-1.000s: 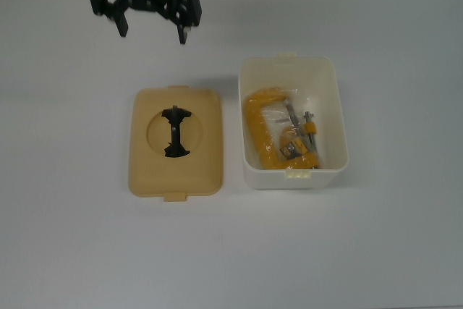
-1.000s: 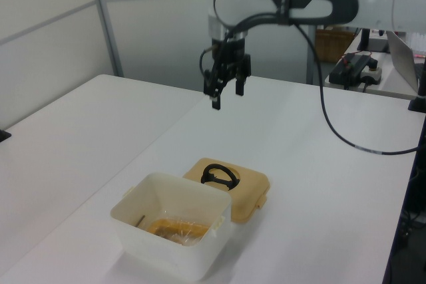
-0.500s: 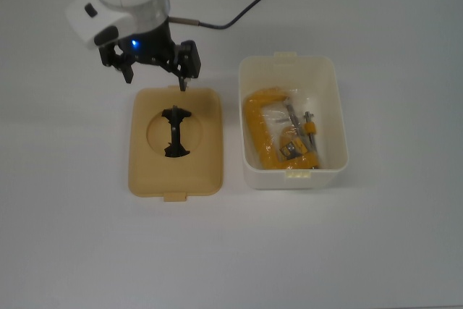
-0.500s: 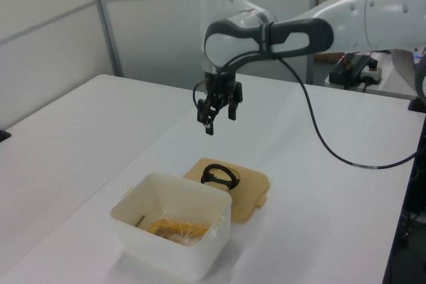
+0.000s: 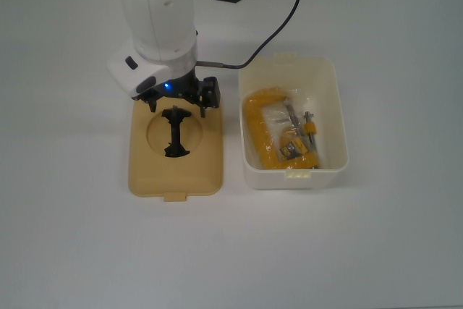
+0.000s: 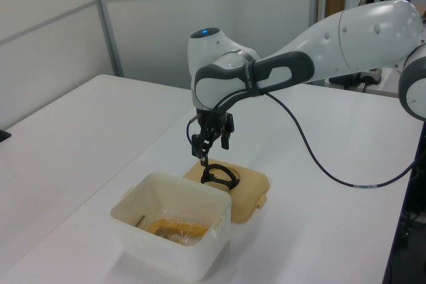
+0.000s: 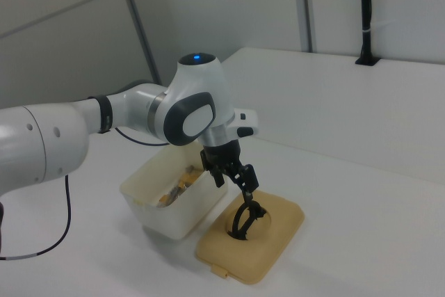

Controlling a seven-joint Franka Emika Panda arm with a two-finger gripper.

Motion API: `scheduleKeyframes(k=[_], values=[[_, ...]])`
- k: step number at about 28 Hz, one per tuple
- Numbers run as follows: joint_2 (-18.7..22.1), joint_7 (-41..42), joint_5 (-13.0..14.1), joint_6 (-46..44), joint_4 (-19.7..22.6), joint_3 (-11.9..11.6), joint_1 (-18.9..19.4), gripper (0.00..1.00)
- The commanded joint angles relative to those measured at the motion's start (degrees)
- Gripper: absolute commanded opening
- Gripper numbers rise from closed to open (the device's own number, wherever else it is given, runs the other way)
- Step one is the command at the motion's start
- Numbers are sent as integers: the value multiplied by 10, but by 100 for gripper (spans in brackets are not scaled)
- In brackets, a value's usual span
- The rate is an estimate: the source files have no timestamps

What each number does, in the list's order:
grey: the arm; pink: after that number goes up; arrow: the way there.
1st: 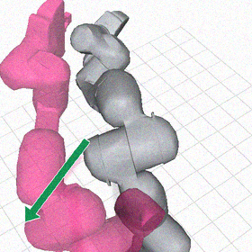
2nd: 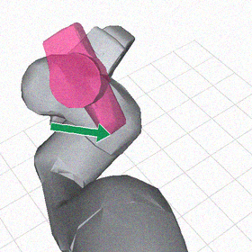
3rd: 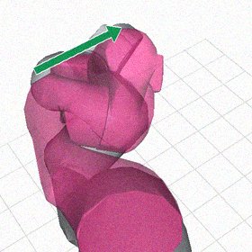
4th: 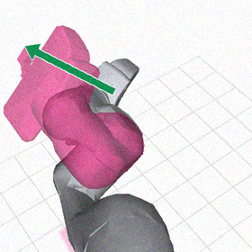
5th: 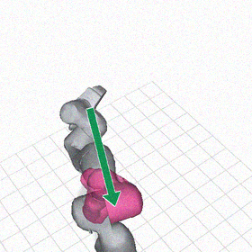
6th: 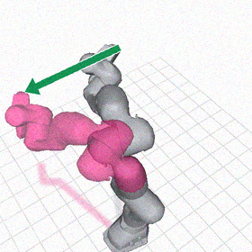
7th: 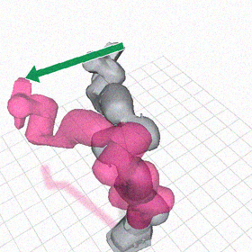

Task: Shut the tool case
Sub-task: 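Close the gripper on the black handle of the tan lid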

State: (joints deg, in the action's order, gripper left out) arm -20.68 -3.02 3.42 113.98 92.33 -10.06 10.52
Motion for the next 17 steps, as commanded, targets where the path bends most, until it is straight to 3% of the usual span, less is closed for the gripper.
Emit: scheduleKeyframes(k=[1,13,17], values=[[4,1,-13,17,16,5,4,100],[-19,3,-14,30,15,5,-8,92],[-30,5,-15,41,17,5,-8,84]])
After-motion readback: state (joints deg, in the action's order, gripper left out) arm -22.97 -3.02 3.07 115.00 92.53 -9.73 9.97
